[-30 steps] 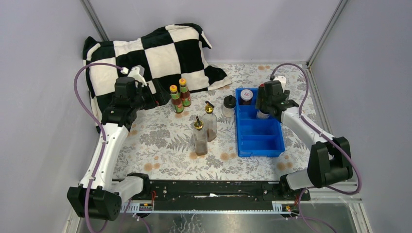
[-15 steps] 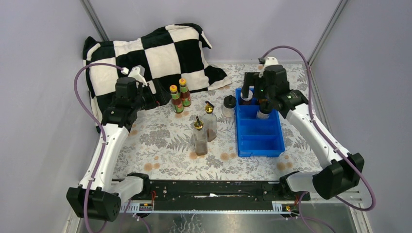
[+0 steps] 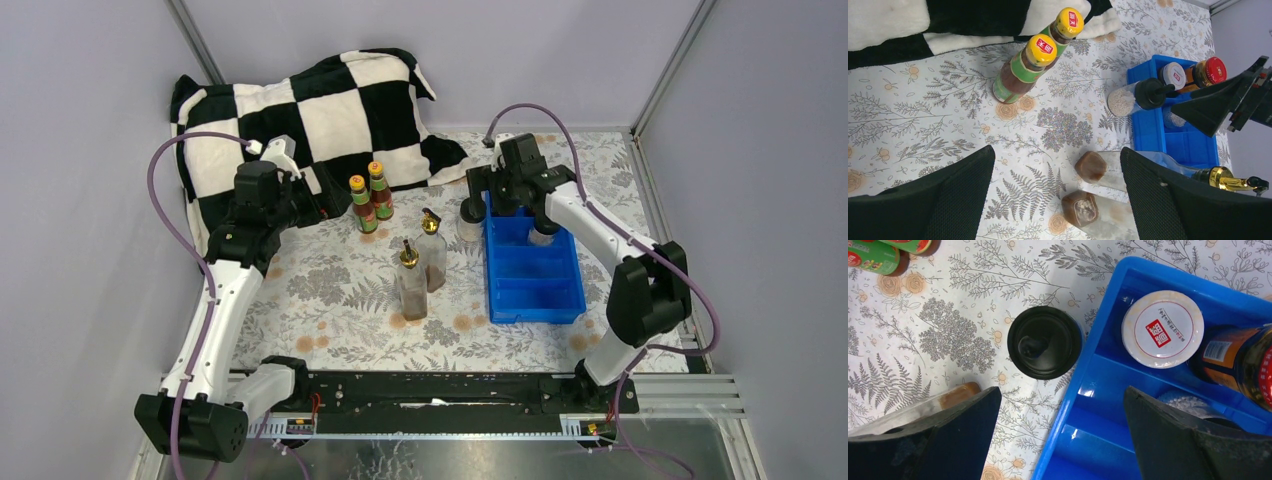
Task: Organize the condiment bottles
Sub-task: Pick up the bottle from the center of the board.
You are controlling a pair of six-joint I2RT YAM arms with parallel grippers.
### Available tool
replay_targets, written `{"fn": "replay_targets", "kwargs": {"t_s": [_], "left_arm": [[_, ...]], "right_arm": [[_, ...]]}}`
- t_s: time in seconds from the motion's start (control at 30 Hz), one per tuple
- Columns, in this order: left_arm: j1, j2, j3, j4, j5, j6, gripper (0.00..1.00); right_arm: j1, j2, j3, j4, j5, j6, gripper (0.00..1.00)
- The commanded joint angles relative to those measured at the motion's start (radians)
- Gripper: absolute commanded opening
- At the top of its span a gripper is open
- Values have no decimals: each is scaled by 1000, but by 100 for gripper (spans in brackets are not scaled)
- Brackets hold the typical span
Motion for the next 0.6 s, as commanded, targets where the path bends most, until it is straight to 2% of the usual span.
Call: {"fn": "replay_targets", "kwargs": {"t_s": [0.0,0.23,0.4,0.57], "left_arm": [[-5,-5,-10,21,-14,-9,99],[-5,-7,-10,18,-24,1,99],[-5,-6,-8,16,-25,2,99],[-7,-8,-12,16,-20,-1,99]], "right_arm": [[6,31,94,8,-34,-29,100],[23,135,190,-38,-50,-53,100],[45,163,196,-48,-36,-67,100],[56,187,202,-57,-28,-73,95]]}}
